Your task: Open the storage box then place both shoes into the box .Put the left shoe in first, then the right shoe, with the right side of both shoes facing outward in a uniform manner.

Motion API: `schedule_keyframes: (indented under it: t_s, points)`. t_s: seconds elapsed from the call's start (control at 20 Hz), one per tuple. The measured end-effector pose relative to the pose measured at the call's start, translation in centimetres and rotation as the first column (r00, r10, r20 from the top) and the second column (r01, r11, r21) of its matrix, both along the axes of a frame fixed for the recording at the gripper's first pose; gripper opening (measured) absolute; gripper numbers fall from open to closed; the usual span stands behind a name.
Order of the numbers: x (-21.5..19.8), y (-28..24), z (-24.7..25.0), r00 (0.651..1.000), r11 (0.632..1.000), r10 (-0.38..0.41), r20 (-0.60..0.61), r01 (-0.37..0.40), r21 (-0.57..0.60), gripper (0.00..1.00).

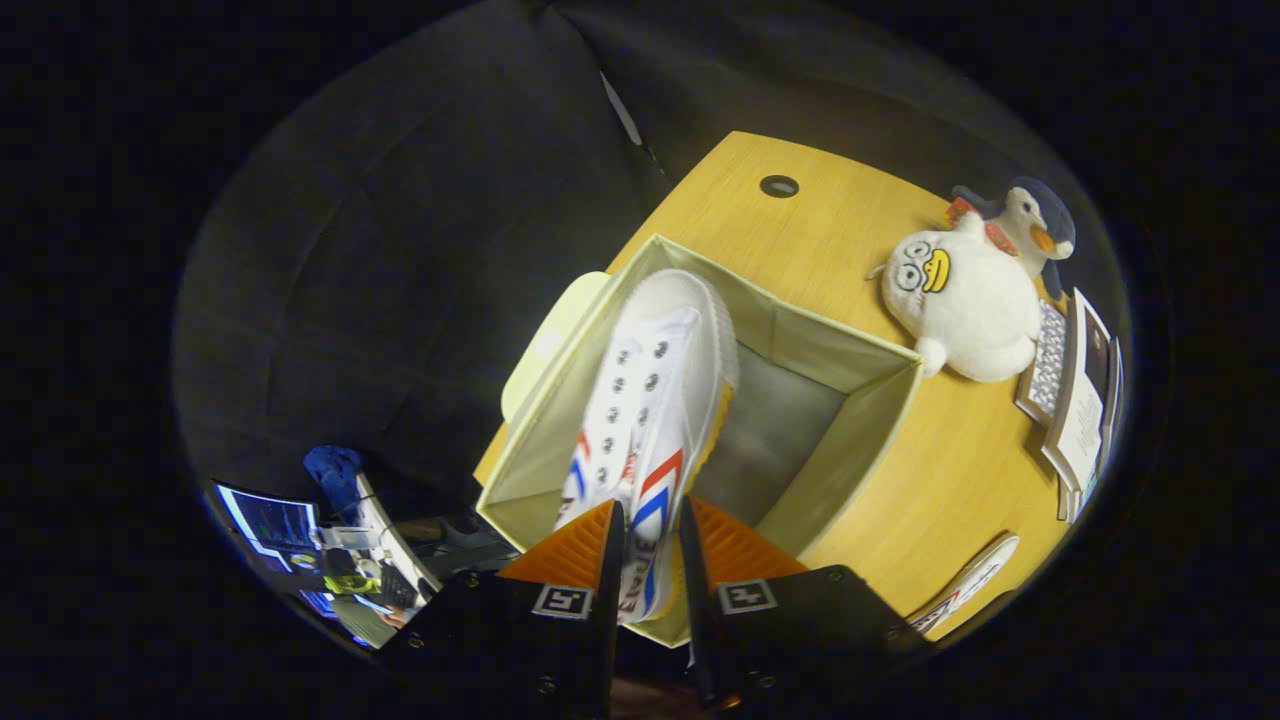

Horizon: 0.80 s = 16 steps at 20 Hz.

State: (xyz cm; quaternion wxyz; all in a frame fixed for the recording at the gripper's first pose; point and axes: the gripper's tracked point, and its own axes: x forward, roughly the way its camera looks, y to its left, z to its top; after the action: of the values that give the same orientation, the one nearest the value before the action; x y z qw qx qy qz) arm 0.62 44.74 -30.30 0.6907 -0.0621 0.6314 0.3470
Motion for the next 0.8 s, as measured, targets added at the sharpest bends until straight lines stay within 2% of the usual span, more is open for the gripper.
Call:
schedule_keyframes:
  t_s: [0.05,0.1,0.15,0.2,0.45,0.8]
  points:
    - [0.6,-0.1,0.7,1.0,1.0,0.008,0.017,-0.008,0.005,0.38]
    - [1.1,-0.8,1.0,0.999,1.0,0.02,0.046,-0.02,-0.003,0.57]
    - [1.6,-1.5,1.3,0.997,0.999,0.029,0.072,-0.028,-0.014,0.68]
    - [1.4,-1.6,1.4,0.996,0.999,0.03,0.08,-0.029,-0.013,0.86]
    - [2.2,-5.1,3.7,0.997,0.999,-0.035,0.072,0.033,0.034,0.87]
    - [3.8,-13.7,5.7,0.984,0.988,-0.148,0.096,0.143,0.055,0.87]
